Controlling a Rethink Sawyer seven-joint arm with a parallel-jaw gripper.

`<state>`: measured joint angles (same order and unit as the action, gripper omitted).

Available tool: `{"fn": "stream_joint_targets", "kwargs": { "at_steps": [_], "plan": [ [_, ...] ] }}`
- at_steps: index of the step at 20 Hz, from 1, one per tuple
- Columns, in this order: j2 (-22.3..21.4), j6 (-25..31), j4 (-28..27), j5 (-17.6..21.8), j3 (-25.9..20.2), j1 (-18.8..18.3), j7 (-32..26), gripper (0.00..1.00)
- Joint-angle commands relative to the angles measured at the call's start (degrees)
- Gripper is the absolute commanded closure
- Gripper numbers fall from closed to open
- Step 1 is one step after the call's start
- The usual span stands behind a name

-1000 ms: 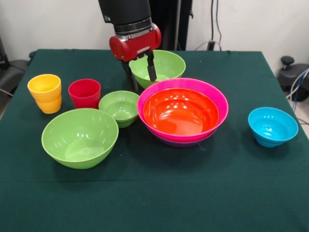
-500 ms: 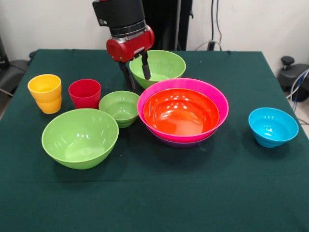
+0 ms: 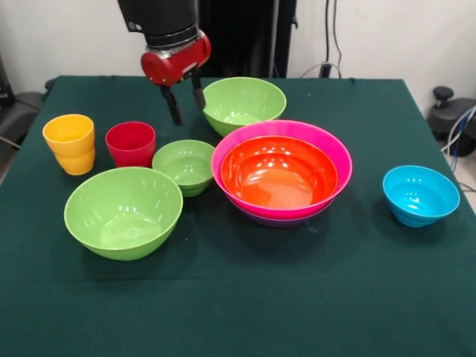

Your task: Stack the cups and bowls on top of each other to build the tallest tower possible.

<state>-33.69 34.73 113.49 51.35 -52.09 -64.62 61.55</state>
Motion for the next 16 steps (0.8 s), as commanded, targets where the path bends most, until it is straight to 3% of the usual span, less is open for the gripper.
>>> {"fn": "stream_joint_targets", "kwargs": {
  "at_steps": [1, 10, 16],
  "plan": [
    [2.73, 5.66, 2.99, 4.52, -0.86, 0.5, -19.41, 0.0],
    [2.34, 4.91, 3.08, 4.97, -0.65, 1.51, -17.75, 0.0],
    [5.4, 3.46, 1.0, 7.83, 1.38, 2.15, -17.51, 0.0]
  ]
}}
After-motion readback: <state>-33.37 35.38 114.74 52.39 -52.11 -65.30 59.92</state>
